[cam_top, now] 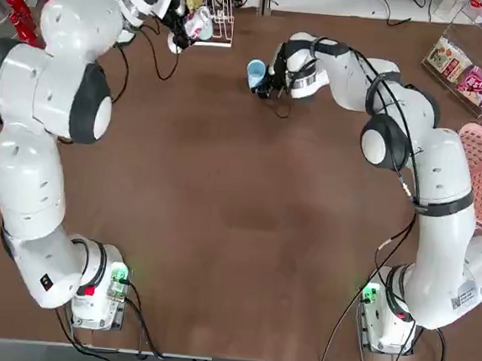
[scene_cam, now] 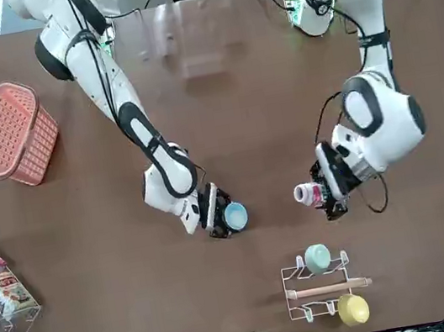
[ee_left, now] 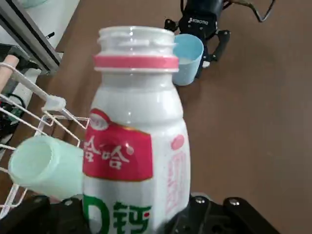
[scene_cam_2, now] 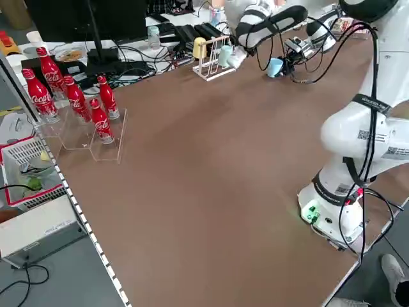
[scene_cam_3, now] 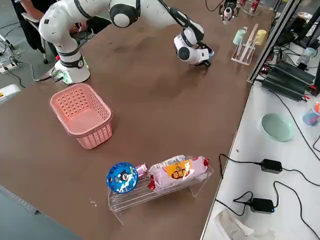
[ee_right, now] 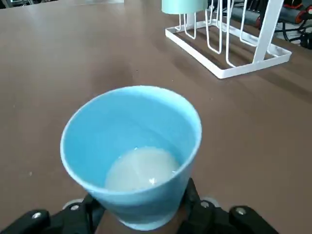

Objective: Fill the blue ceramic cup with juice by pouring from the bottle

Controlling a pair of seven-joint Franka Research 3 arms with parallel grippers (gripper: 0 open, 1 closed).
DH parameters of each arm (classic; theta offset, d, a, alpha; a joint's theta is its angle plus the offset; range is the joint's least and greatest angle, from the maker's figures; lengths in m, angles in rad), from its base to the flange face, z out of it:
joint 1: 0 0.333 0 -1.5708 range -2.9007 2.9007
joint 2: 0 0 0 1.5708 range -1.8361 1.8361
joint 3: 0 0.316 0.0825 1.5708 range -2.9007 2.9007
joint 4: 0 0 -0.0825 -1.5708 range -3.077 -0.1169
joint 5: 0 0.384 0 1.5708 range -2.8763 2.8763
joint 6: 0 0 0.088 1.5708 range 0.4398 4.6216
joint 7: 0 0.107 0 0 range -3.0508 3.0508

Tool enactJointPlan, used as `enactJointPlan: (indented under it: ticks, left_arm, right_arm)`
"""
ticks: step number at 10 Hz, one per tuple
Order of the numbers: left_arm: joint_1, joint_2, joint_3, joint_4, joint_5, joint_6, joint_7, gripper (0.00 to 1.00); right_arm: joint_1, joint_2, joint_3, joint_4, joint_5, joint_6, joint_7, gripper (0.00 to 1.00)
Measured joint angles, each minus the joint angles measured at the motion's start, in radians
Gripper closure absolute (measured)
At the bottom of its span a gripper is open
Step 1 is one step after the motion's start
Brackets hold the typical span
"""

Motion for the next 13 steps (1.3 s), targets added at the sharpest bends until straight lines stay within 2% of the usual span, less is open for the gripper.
enactJointPlan:
  ticks: [3, 4, 5, 8, 10, 11, 12, 13]
  left_arm:
    - [0.149, -0.039, -0.025, -0.032, -0.010, -0.155, 0.123, 0.55]
    - [0.227, -0.046, -0.064, -0.033, -0.010, -0.199, 0.152, 0.55]
    - [0.333, -0.052, -0.132, -0.034, -0.010, -0.236, 0.188, 0.55]
    - [0.735, -0.053, -0.423, -0.035, 0.010, -0.331, 0.316, 0.55]
    - [1.015, -0.043, -0.629, -0.033, 0.066, -0.393, 0.342, 0.55]
    - [1.159, -0.026, -0.742, -0.028, 0.096, -0.411, 0.344, 0.55]
    - [1.282, -0.001, -0.838, -0.019, 0.116, -0.418, 0.346, 0.55]
    - [1.368, 0.027, -0.897, -0.002, 0.127, -0.429, 0.347, 0.55]
  right_arm:
    - [-0.001, 0.000, 0.000, -0.002, 0.001, 0.000, 0.000, 0.26]
    - [-0.001, 0.000, 0.000, -0.003, 0.002, 0.000, 0.000, 0.21]
    - [0.000, 0.000, 0.000, -0.003, 0.002, 0.000, 0.000, 0.20]
    - [-0.001, 0.000, 0.001, -0.004, 0.003, 0.000, 0.000, 0.19]
    - [0.000, 0.001, 0.001, -0.005, 0.006, 0.000, 0.000, 0.09]
    - [-0.001, 0.001, 0.000, -0.006, 0.008, 0.000, 0.000, 0.00]
    - [-0.001, 0.001, 0.000, -0.006, 0.009, 0.000, 0.000, 0.00]
    - [-0.001, 0.001, 0.000, -0.006, 0.010, 0.000, 0.000, 0.00]
